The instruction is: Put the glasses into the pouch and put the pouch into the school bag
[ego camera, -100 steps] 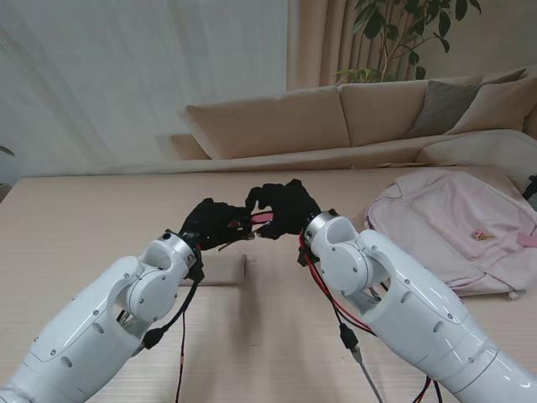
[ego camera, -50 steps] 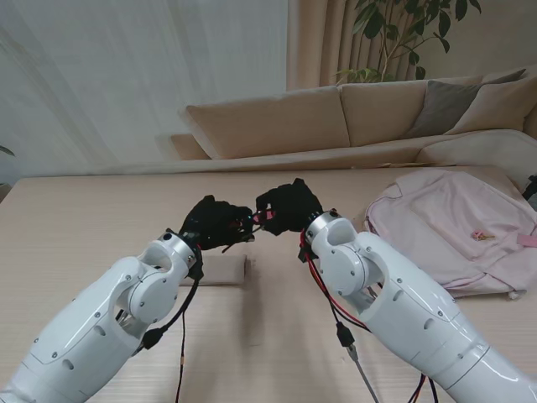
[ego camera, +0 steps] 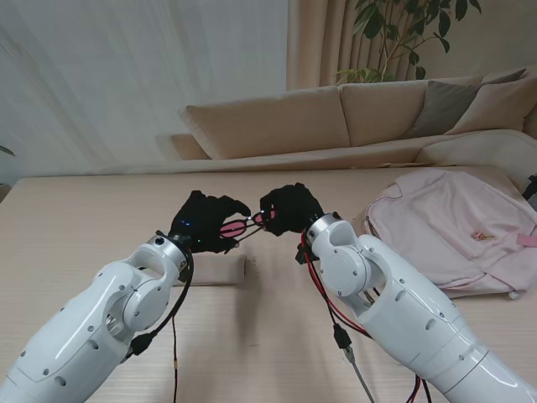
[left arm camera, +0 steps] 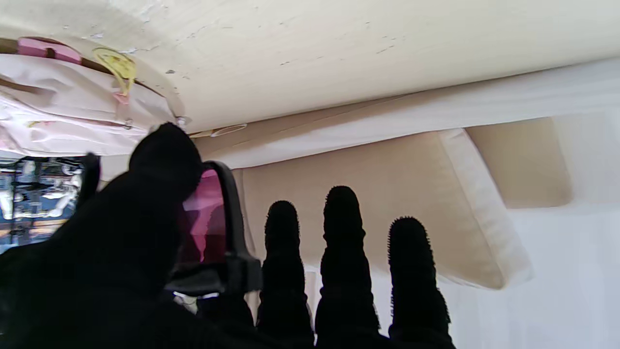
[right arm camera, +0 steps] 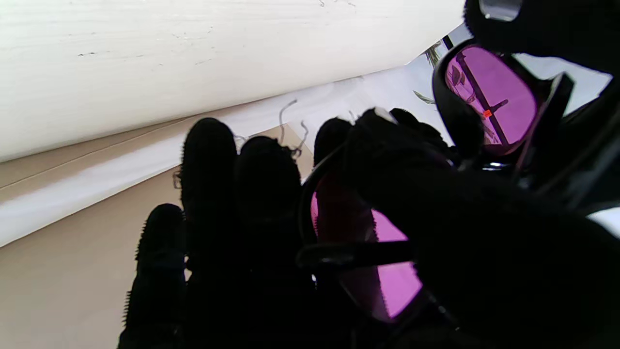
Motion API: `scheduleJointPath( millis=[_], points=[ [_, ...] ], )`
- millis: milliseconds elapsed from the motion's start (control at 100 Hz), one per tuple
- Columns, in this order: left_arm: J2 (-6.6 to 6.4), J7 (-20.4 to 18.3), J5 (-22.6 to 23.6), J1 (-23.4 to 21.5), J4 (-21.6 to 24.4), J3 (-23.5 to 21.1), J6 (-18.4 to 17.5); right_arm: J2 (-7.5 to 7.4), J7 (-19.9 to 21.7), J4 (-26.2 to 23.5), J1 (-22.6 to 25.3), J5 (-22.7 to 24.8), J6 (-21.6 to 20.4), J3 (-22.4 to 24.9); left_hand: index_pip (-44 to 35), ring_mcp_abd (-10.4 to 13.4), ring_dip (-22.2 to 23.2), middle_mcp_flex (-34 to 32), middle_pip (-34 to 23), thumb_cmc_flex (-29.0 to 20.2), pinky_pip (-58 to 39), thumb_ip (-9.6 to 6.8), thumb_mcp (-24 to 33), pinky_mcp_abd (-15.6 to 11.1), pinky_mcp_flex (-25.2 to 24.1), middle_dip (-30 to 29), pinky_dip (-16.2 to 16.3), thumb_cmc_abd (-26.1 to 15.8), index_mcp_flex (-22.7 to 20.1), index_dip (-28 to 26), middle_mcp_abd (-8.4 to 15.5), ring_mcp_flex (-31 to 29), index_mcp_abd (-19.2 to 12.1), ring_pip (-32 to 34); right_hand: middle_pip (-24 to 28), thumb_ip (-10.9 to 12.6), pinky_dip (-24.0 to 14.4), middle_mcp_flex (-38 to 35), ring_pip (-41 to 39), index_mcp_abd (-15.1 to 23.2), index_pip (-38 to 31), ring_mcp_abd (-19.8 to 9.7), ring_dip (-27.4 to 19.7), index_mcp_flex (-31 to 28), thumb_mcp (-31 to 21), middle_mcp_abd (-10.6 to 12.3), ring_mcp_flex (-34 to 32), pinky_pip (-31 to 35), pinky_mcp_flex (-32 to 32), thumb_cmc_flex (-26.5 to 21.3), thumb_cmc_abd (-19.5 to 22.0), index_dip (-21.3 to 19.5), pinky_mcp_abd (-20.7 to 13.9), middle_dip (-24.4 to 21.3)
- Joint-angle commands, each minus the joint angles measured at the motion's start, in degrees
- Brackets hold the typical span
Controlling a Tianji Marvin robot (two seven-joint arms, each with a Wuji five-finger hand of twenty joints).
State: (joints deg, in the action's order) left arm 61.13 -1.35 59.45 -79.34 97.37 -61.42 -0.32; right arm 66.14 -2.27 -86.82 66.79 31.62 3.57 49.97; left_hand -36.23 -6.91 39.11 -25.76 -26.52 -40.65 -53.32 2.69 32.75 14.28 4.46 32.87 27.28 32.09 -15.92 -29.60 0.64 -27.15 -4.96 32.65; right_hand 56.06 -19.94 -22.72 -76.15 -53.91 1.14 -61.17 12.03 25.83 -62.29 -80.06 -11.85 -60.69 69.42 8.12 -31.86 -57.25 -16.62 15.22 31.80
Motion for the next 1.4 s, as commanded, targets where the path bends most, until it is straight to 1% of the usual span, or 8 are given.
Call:
scheduleJointPath(
  millis=[0,250,520,750,840,1120,1210,1390],
  points=[
    [-0.01,-0.7,0.0,-0.9,1.0,-0.4,1.1,0.30,0.1,-0.1,0.5,-0.2,0.4,0.4,0.3,1.0,-2.6,3.7,1.0,-0.5,2.4,0.91,3.7,-1.3,-1.8,-2.4,-1.2,2.1,3.2,1.6,0.0,2.2,1.0,-2.7,-0.3,-0.3,-1.4,-3.2,-1.0,-0.4,-4.4,-1.9,0.5,-3.9,-5.8,-7.8,-3.1,1.5,-0.1,-3.7,0.2,-0.3,1.1,1.4],
    [-0.60,-8.3,-2.5,-3.7,5.1,-3.4,3.0,0.66,-2.4,0.1,1.4,0.7,2.3,2.0,9.4,0.1,-11.5,13.1,5.9,-1.0,10.8,1.15,3.5,-0.6,-5.1,-8.1,-5.7,4.4,7.5,10.6,-2.5,9.8,6.6,-12.6,-0.6,-0.1,-1.7,-3.3,-1.1,-1.2,-4.9,-1.1,1.0,-4.0,-5.7,-8.6,-2.9,1.7,0.3,-4.2,0.2,-0.4,1.0,2.3],
    [-0.32,-11.5,-16.2,-3.5,4.6,-4.3,2.8,1.08,-4.5,1.1,1.9,0.5,2.3,2.6,24.5,-3.7,-15.5,15.2,12.8,5.5,21.0,2.43,-6.1,7.0,-5.8,-11.4,-10.3,6.4,7.4,15.7,-7.0,14.8,11.8,-18.1,0.1,0.1,-1.9,-3.2,-1.8,-1.8,-4.9,-0.6,1.6,-4.0,-5.5,-9.2,-2.7,1.9,0.2,-4.7,0.4,-0.7,1.0,3.2],
    [0.97,-6.8,-21.0,-0.6,0.2,-1.4,2.9,1.11,-4.4,0.5,2.5,-0.5,0.5,2.4,17.8,-6.0,-13.4,13.2,5.6,5.2,19.6,2.42,-7.7,11.6,-0.8,-8.6,-9.1,5.1,7.2,11.4,-6.3,9.0,11.3,-14.6,0.1,0.3,-2.0,-2.8,-2.0,-1.8,-4.8,-1.0,1.7,-3.9,-5.4,-9.1,-2.5,2.0,0.2,-4.5,1.3,-0.9,0.5,3.5],
    [1.49,-4.0,-20.3,0.2,-1.5,-0.2,3.6,1.20,-5.0,0.3,2.8,-0.7,-0.1,2.5,3.9,-4.6,-8.3,6.9,-0.1,2.5,13.1,1.58,-6.7,12.1,2.4,-3.8,-6.3,2.9,7.7,2.7,-5.0,1.4,10.0,-7.4,0.3,0.5,-2.1,-2.3,-1.9,-1.7,-4.7,-1.1,1.8,-3.6,-5.2,-9.1,-1.8,2.0,0.0,-4.5,1.6,-1.0,0.0,3.8],
    [2.84,1.3,-22.1,1.2,-3.7,1.1,5.0,0.68,-4.2,0.8,2.8,0.3,-3.8,2.4,-13.2,-3.7,2.8,-13.4,-10.6,0.6,1.1,0.55,-0.9,9.5,5.4,7.0,-0.3,-5.9,-5.6,-10.9,-0.6,-12.9,4.0,9.5,0.6,0.2,-2.2,0.0,-1.1,2.1,-3.7,-3.6,1.5,-2.3,-5.3,-6.6,-0.3,2.2,0.2,-3.1,2.2,-2.0,-0.5,3.3],
    [3.10,2.7,-22.1,1.3,-4.3,1.1,4.5,0.27,-3.3,1.0,2.7,1.3,-4.9,2.3,-19.8,-4.1,4.0,-23.0,-9.4,-9.6,-2.7,1.17,-11.7,9.0,7.3,17.9,1.7,-7.0,-10.9,-13.3,0.5,-18.5,-1.8,13.4,-0.5,-0.2,-2.3,0.2,0.6,4.4,-2.8,-5.2,0.5,-1.9,-5.5,-4.2,-0.4,2.3,1.5,-1.9,2.3,-1.8,0.3,1.5],
    [3.25,4.1,-21.8,0.9,-4.1,0.6,3.0,-0.85,0.3,0.4,2.1,3.4,-5.3,2.1,-19.1,-7.6,3.7,-32.7,-10.5,-13.6,-7.7,1.02,-16.8,9.2,11.4,12.4,4.1,-10.3,-23.7,-7.2,-3.9,-25.8,-3.2,17.2,-0.7,0.4,-2.2,4.4,3.3,7.6,0.5,-7.9,-0.3,3.4,1.0,0.2,1.7,1.8,2.0,-0.4,5.7,-1.6,0.4,0.2]
  ],
)
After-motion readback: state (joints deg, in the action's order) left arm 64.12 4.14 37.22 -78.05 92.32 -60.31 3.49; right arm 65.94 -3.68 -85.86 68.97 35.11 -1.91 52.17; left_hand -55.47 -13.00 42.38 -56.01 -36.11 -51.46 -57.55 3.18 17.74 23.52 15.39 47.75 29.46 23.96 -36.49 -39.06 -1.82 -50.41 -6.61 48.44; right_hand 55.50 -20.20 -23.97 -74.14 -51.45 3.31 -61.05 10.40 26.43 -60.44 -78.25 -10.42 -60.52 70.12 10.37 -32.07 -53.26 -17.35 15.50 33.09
